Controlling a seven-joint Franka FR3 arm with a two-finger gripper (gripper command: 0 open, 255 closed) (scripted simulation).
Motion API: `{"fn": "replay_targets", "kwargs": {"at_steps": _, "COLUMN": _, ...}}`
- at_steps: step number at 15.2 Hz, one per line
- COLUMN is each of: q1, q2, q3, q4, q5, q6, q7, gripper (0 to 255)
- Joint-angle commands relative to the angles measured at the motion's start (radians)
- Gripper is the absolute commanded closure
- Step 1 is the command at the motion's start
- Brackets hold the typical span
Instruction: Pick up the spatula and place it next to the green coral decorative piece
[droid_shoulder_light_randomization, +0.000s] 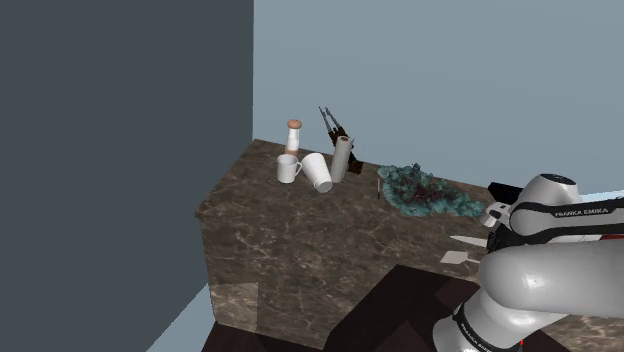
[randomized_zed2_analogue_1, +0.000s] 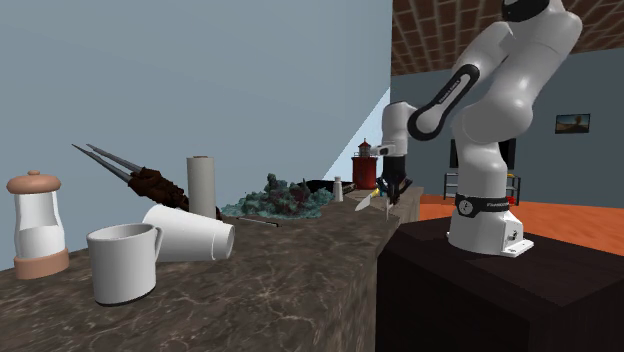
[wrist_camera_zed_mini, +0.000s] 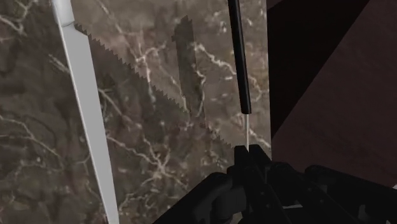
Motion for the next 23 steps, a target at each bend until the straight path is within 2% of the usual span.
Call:
{"fn": "replay_targets", "kwargs": {"at_steps": 1, "q1": 0.026, "q2": 0.067, "q3": -0.034, "q4": -0.004, "q5": -0.052, "q6": 0.067, "q7": 0.012, "gripper": 255}}
{"fn": "replay_targets", "kwargs": {"at_steps": 3, "q1": 0.030, "q2": 0.120, "q3": -0.037, "q4": -0.005, "q5": -0.042, "q6": 0.120, "q7": 0.009, "gripper": 255}}
{"fn": "replay_targets", "kwargs": {"at_steps": 10, "q1": 0.006, "q2": 0.141, "q3": -0.007, "q4": -0.008, "q5": -0.016, "q6": 0.141, "q7": -0.008, "gripper": 255}}
{"fn": "replay_targets", "kwargs": {"at_steps": 11, "q1": 0.002, "q2": 0.133, "q3": -0.002, "q4": -0.009, "q5": -0.014, "q6": 0.133, "q7": -0.010, "gripper": 0}}
{"fn": "replay_targets", "kwargs": {"at_steps": 15, "q1": -0.010, "q2": 0.116, "q3": 0.005, "q4": -0.008, "q5": -0.012, "q6": 0.115, "q7": -0.019, "gripper": 0}}
{"fn": "replay_targets", "kwargs": {"at_steps": 16, "q1": 0.006, "q2": 0.141, "q3": -0.006, "q4": -0.008, "q5": -0.015, "q6": 0.141, "q7": -0.008, "gripper": 0}}
{"fn": "replay_targets", "kwargs": {"at_steps": 18, "q1": -0.070, "q2": -0.015, "q3": 0.097, "q4": -0.017, "q5": 0.034, "q6": -0.017, "q7": -0.042, "gripper": 0}}
{"fn": "replay_targets", "kwargs": {"at_steps": 20, "q1": -0.107, "q2": -0.131, "q3": 0.174, "q4": -0.015, "q5": 0.090, "q6": -0.138, "q7": -0.068, "gripper": 0}}
{"fn": "replay_targets", "kwargs": {"at_steps": 23, "q1": -0.108, "q2": -0.130, "q3": 0.175, "q4": -0.015, "q5": 0.091, "q6": -0.137, "q7": -0.069, "gripper": 0}}
